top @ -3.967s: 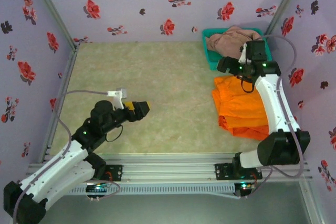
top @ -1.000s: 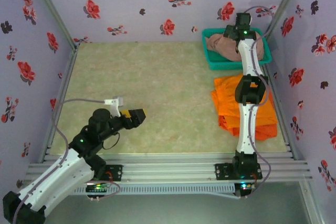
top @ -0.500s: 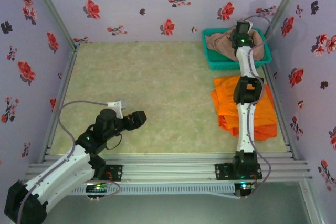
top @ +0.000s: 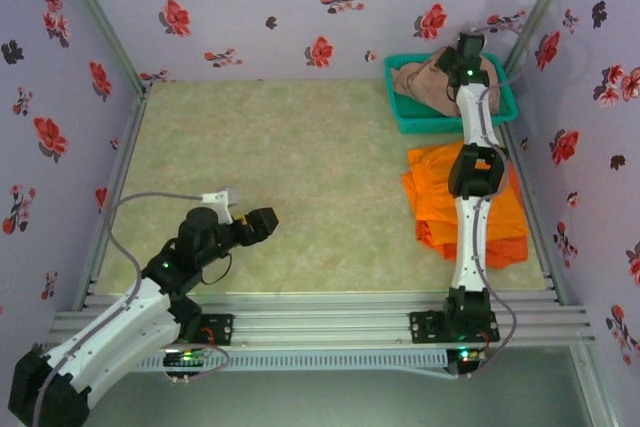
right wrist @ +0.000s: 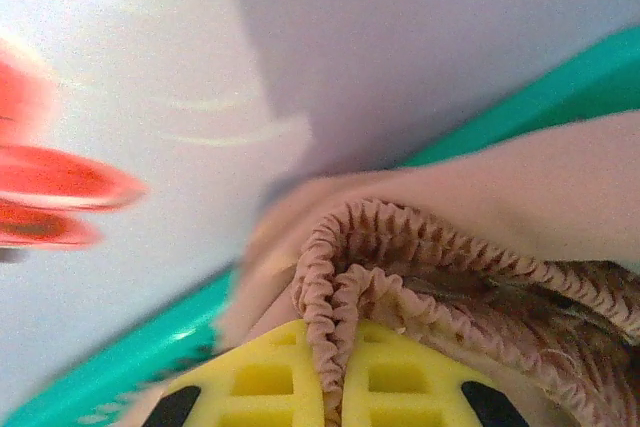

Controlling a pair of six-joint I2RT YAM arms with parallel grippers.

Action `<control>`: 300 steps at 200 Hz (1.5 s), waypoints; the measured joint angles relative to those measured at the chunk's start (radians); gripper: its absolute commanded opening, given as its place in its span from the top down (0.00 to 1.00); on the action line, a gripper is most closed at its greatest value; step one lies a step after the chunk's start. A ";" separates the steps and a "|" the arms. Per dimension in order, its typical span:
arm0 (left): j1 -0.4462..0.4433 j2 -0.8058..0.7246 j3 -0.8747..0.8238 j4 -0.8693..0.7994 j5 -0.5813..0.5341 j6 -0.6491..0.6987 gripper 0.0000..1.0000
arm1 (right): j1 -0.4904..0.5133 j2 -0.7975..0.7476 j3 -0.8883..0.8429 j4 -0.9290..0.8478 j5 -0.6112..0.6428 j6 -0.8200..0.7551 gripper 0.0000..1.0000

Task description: Fold and stack the shorts

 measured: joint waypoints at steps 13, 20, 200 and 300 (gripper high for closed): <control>0.000 -0.028 0.000 -0.010 0.000 -0.001 0.01 | 0.010 -0.069 -0.034 -0.001 -0.027 0.026 1.00; 0.000 -0.043 0.000 -0.018 0.000 -0.001 0.01 | 0.018 -0.108 -0.052 0.000 -0.037 0.035 1.00; 0.000 -0.260 0.022 -0.167 0.001 -0.019 0.01 | 0.435 -0.512 0.061 0.327 -0.326 0.275 1.00; 0.000 -0.316 0.036 -0.211 -0.019 -0.019 0.01 | 0.694 -1.049 -0.876 -0.022 -0.399 -0.271 0.91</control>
